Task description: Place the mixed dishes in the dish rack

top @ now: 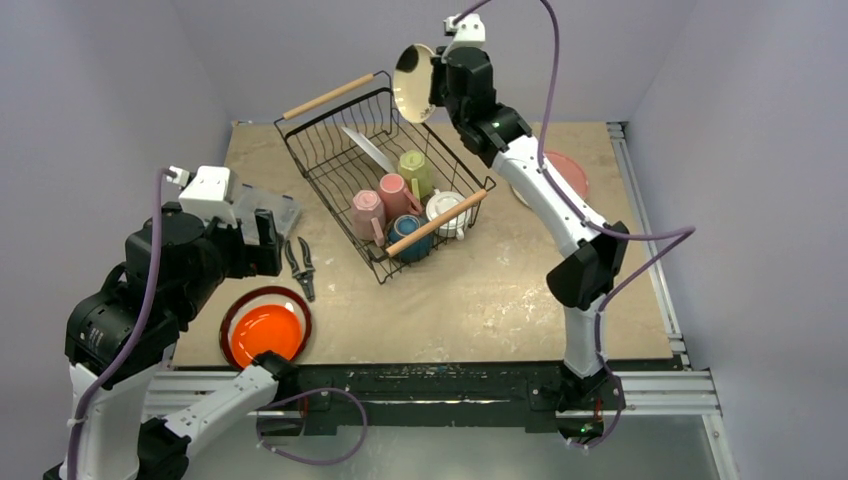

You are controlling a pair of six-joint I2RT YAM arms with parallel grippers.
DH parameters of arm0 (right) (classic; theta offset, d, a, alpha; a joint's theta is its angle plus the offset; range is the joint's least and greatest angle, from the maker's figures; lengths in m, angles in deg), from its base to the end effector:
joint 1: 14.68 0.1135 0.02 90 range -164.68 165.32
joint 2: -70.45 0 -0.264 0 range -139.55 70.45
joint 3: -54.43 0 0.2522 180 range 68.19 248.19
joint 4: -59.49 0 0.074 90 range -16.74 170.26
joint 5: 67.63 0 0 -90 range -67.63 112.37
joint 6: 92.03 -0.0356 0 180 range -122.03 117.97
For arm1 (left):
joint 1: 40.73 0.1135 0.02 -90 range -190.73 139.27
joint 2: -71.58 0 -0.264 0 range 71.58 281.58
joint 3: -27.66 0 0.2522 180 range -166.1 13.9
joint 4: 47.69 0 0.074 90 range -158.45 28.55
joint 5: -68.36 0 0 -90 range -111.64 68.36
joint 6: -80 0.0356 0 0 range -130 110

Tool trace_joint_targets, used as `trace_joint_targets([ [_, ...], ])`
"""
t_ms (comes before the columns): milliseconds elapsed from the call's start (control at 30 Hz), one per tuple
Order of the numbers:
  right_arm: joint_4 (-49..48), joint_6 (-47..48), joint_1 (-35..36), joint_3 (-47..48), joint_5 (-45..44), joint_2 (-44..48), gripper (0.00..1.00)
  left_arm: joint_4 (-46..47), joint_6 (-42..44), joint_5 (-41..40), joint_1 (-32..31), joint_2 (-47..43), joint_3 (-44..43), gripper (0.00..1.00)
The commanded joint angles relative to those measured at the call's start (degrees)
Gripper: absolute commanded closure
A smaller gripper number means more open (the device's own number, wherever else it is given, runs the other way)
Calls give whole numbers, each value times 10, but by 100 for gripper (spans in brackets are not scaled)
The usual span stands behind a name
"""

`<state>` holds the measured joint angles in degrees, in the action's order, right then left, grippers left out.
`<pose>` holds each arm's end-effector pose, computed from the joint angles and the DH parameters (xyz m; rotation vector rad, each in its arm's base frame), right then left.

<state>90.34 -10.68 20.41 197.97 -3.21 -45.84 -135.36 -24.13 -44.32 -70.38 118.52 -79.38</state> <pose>0.3910 0.2559 0.4590 -0.0338 1.6317 0.2221 0.0591 -0.0178 0.4756 0.0292 2.0127 -0.0796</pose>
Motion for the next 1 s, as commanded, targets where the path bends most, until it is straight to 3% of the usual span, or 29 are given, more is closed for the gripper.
trace_joint_targets([
  [0, 18, -173, -85, -74, 104, 95, 100, 28, -2, 3, 3, -9, 7, 0],
  [100, -1, -271, -136, -160, 218, 137, 100, 31, -7, 5, 3, -11, 14, 0],
  [233, 1, -273, -134, -164, 232, 140, 100, 31, -14, 9, 3, -15, 19, 0],
  [400, 32, -256, -86, -84, 189, 85, 100, 19, -18, 11, 3, -15, 14, 0],
  [667, 39, -104, 59, 117, 37, -52, 100, -1, -16, 16, 3, -5, 1, 0],
  [800, -22, 17, 114, 121, -66, -87, 100, -5, -13, 18, 3, 0, -5, 0],
  [967, -95, 161, 148, 84, -116, -107, 100, -11, -13, 14, 3, -2, -6, 0],
])
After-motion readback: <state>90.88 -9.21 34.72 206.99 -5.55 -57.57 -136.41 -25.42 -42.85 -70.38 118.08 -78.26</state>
